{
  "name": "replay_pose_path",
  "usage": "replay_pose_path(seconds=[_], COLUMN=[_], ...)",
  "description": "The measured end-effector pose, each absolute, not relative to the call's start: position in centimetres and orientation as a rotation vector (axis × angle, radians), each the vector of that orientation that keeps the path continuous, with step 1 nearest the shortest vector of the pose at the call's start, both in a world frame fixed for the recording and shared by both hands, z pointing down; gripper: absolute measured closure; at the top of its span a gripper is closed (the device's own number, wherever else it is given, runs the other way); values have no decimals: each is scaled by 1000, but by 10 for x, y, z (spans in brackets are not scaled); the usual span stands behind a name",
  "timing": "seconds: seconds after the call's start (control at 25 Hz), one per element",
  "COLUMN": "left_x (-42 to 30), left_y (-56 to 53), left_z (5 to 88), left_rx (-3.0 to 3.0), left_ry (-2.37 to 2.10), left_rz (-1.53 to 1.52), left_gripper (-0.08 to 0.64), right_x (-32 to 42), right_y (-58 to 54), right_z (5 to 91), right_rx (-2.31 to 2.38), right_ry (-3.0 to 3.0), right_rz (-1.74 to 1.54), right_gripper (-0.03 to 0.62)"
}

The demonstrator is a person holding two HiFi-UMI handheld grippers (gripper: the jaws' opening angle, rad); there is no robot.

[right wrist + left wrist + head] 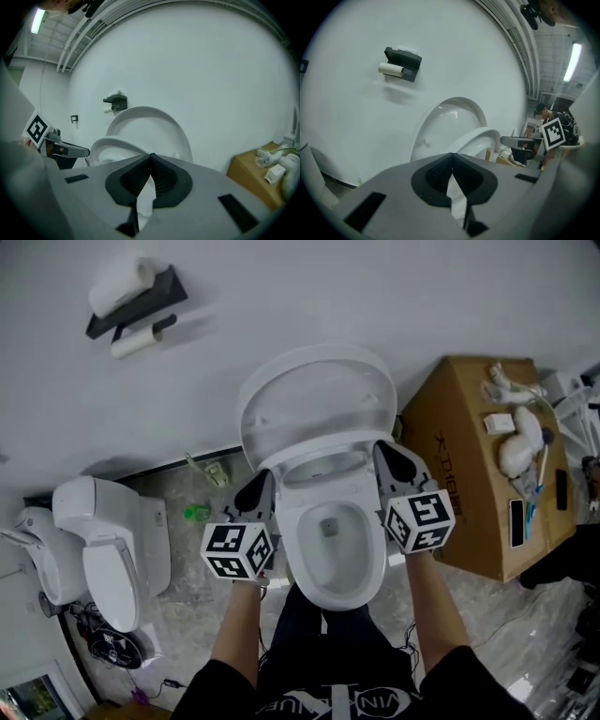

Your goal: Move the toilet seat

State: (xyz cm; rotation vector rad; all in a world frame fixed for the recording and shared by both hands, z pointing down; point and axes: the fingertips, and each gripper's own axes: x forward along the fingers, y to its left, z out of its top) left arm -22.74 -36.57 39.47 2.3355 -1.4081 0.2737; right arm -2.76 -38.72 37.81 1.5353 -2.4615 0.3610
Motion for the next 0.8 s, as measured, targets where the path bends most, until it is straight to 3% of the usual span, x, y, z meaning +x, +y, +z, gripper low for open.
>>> replay_pose_path(seconds=[0.2, 0.8], left_x=[-228, -232], left_y=[-376, -413], left_z=[395, 396], left_rx=[2332, 2310], left_ry=[-1399, -1449], left_rz=[283, 300], left_gripper=[557, 557], right_x=[-57, -54], right_y=[-391, -401], right_z=[423, 397], right_rx=[1329, 1437], right_ry=[-2301, -2441], right_rz=[259, 300], right_gripper=[583, 583])
